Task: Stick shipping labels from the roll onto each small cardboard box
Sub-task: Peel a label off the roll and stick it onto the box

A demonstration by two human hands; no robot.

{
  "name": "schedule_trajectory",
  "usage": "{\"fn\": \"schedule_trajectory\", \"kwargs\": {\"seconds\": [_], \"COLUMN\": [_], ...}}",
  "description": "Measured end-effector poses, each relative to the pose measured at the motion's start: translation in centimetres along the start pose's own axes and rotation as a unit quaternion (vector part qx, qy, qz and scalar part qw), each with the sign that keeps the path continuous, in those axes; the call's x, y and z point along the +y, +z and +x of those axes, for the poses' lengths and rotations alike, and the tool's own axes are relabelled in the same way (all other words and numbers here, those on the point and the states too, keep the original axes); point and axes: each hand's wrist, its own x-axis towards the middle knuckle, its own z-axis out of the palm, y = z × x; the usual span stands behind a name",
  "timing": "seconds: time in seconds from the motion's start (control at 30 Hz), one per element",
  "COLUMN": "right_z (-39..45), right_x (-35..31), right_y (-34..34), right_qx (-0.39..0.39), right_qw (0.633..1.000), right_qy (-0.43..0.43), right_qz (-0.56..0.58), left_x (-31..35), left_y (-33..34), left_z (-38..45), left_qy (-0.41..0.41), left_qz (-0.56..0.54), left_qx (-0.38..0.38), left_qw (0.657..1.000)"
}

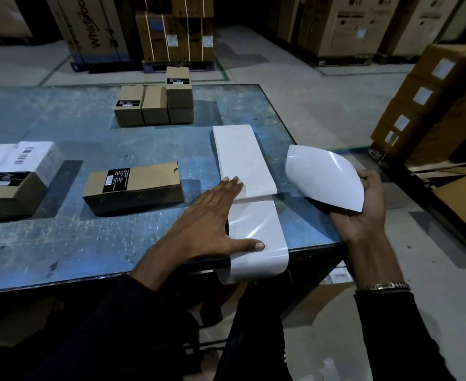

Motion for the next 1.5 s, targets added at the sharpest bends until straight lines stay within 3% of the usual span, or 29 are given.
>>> {"fn": "schedule_trajectory", "kwargs": {"seconds": [0.13,0.2,0.27,0.37,0.5,0.57,0.73,0.9,1.07,1.3,1.43,1.5], "right_z": [-0.6,-1.2,-2.1,-3.5,-4.9,-5.7,-7.5,-8.7,-9.8,-10.4,-10.5,-10.2], "right_x": [0.0,-0.2,-0.3,0.2,2.3,3.3,5.4,6.6,7.2,8.3,8.9,9.1], "right_y": [1.2,2.8,5.0,7.9,11.1,12.6,15.5,17.6,19.0,19.7,18.9,18.0], "right_qx": [-0.011,-0.037,-0.054,-0.034,-0.093,-0.155,-0.280,-0.344,-0.405,-0.439,-0.417,-0.392], "right_qw": [0.999,0.998,0.995,0.979,0.935,0.917,0.871,0.828,0.810,0.764,0.718,0.727], "right_qy": [-0.010,-0.029,-0.049,-0.080,-0.164,-0.171,-0.143,-0.146,-0.125,-0.158,-0.256,-0.264], "right_qz": [-0.039,-0.042,-0.072,-0.185,-0.300,-0.324,-0.377,-0.418,-0.405,-0.446,-0.495,-0.499], "left_x": [0.1,0.5,1.0,1.8,2.0,1.2,-0.6,-2.0,-3.3,-6.0,-8.0,-8.7], "left_y": [0.0,-0.8,-1.5,-2.7,-6.4,-8.3,-10.6,-11.3,-12.2,-13.3,-13.9,-14.0], "left_z": [-0.2,-0.4,-1.0,-2.0,-3.4,-4.0,-5.6,-6.9,-7.3,-7.4,-6.8,-6.6], "left_qy": [-0.007,-0.021,-0.029,-0.065,-0.174,-0.211,-0.263,-0.282,-0.285,-0.245,-0.230,-0.227], "left_qz": [-0.041,-0.138,-0.292,-0.479,-0.569,-0.584,-0.545,-0.539,-0.574,-0.632,-0.648,-0.653], "left_qx": [0.016,0.037,0.088,0.156,0.153,0.129,0.148,0.144,0.142,0.169,0.228,0.238], "left_qw": [0.999,0.989,0.952,0.862,0.789,0.773,0.782,0.781,0.755,0.715,0.690,0.682]}}
